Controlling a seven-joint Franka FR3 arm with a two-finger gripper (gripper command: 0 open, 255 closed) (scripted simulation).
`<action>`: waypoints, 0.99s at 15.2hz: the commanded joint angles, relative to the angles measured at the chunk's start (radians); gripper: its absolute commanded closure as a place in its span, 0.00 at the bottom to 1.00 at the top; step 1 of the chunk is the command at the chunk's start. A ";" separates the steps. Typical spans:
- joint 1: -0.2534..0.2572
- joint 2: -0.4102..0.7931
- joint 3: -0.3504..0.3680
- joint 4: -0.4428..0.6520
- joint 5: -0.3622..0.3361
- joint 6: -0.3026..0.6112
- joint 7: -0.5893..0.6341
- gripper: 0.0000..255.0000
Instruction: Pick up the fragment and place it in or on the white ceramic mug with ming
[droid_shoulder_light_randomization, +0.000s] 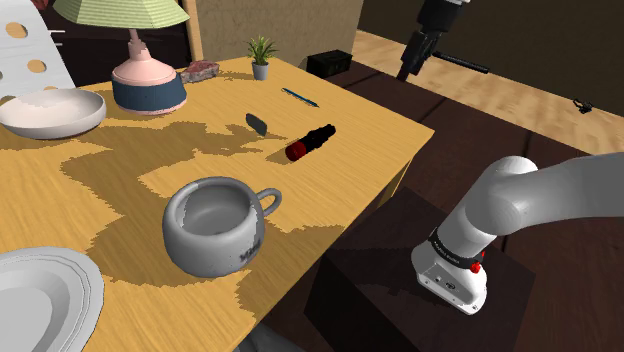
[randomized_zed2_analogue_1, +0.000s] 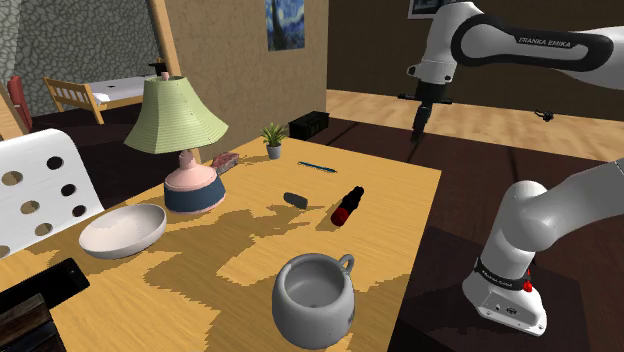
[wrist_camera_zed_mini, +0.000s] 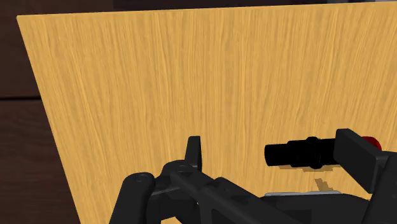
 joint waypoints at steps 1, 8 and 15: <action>0.000 0.000 0.000 0.000 0.000 0.000 0.000 0.00; 0.027 0.149 0.101 -0.013 0.055 0.178 0.117 0.00; 0.046 0.347 0.196 0.041 0.076 0.338 0.231 0.00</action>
